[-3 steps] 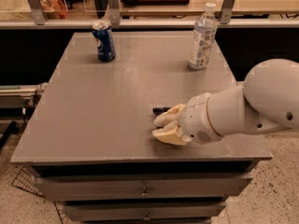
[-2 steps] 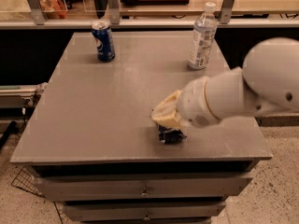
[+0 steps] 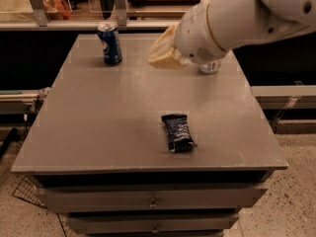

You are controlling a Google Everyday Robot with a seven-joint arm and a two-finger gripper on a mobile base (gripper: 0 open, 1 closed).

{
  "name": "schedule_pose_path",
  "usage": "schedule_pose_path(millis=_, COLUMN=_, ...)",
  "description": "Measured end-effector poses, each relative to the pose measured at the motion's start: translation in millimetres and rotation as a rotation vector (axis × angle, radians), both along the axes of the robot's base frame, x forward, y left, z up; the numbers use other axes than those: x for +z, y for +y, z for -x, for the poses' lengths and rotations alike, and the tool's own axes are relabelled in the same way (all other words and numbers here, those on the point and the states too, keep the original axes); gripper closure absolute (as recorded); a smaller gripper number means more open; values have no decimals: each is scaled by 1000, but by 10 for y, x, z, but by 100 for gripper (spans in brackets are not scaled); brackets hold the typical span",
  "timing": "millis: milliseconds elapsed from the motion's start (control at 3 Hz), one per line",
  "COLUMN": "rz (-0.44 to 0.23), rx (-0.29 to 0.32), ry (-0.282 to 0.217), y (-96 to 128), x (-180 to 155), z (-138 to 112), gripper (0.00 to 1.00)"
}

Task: Move rxbar blueberry near blue plastic bottle

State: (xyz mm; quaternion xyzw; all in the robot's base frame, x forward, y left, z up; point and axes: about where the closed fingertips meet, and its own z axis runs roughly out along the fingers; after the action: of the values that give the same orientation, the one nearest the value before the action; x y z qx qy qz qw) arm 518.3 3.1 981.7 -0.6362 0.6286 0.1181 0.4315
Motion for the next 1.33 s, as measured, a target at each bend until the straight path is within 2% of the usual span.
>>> schedule_pose_path(millis=333, rz=84, rx=-6, ry=28, y=-243, x=-7, z=27, gripper=77)
schedule_pose_path(millis=667, rz=151, rx=-45, ry=96, y=-629, x=-265, z=245, gripper=53)
schedule_pose_path(millis=1000, rz=177, rx=-71, ry=168, y=-819, x=-533, z=463, gripper=30)
schedule_pose_path(millis=1333, rz=163, rx=-85, ry=235, y=-857, x=-782, z=742, gripper=1)
